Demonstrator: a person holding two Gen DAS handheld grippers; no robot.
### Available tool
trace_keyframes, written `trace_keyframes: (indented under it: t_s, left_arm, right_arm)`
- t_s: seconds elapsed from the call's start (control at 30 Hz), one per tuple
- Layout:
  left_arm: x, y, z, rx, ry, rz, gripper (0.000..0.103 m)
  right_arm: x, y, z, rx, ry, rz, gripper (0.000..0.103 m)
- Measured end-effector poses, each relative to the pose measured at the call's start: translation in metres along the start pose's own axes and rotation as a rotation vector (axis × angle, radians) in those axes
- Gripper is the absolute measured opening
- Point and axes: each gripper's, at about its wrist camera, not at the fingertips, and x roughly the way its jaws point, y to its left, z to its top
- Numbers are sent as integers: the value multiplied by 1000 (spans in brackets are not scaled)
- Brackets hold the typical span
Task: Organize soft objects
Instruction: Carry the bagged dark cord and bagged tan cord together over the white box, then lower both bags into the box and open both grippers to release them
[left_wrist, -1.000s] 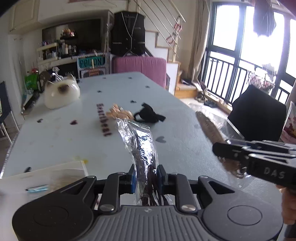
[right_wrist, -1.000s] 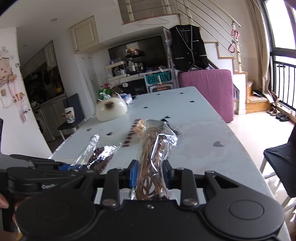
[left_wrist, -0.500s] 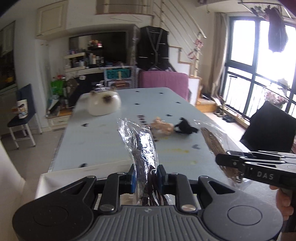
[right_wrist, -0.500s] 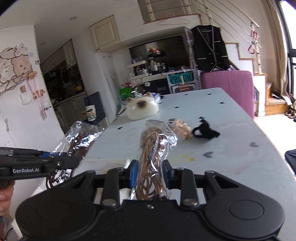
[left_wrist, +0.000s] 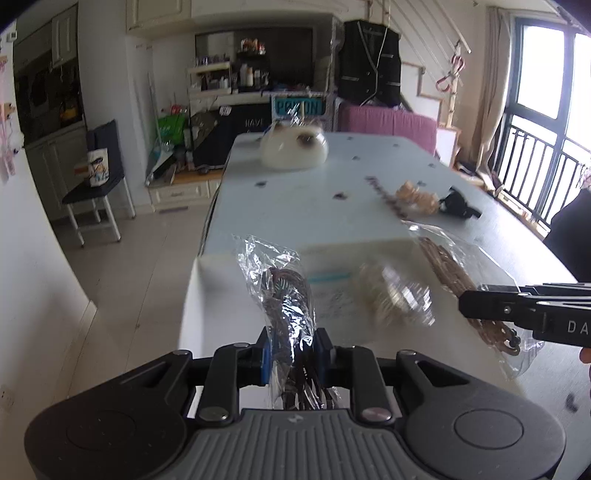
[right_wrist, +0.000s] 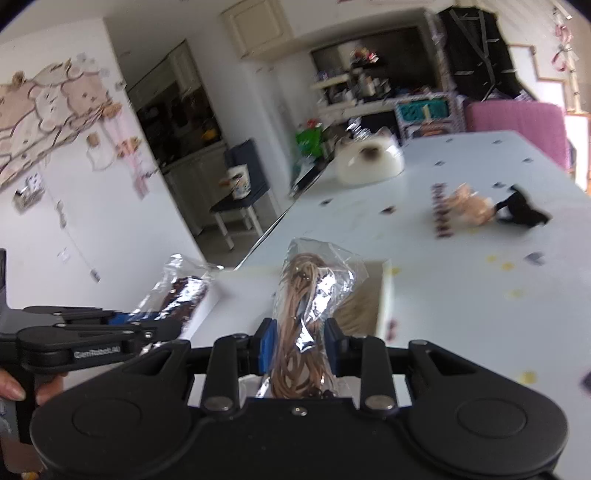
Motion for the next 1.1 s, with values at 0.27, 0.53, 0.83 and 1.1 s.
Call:
trace_keyframes:
  t_s: [0.27, 0.53, 0.83, 1.1]
  left_arm:
    - [2, 13, -35, 58, 116, 5, 24]
    - [-5, 22, -64, 38, 180, 21, 25]
    - [-27, 26, -68, -3, 117, 22, 53]
    - [-37, 23, -62, -10, 67, 12, 21]
  right_arm:
    - [35, 42, -23, 51, 139, 110, 30]
    - [56, 65, -43, 75, 224, 117, 30]
    - [68, 79, -50, 98, 251, 165, 56]
    - [58, 70, -45, 107, 239, 160, 16]
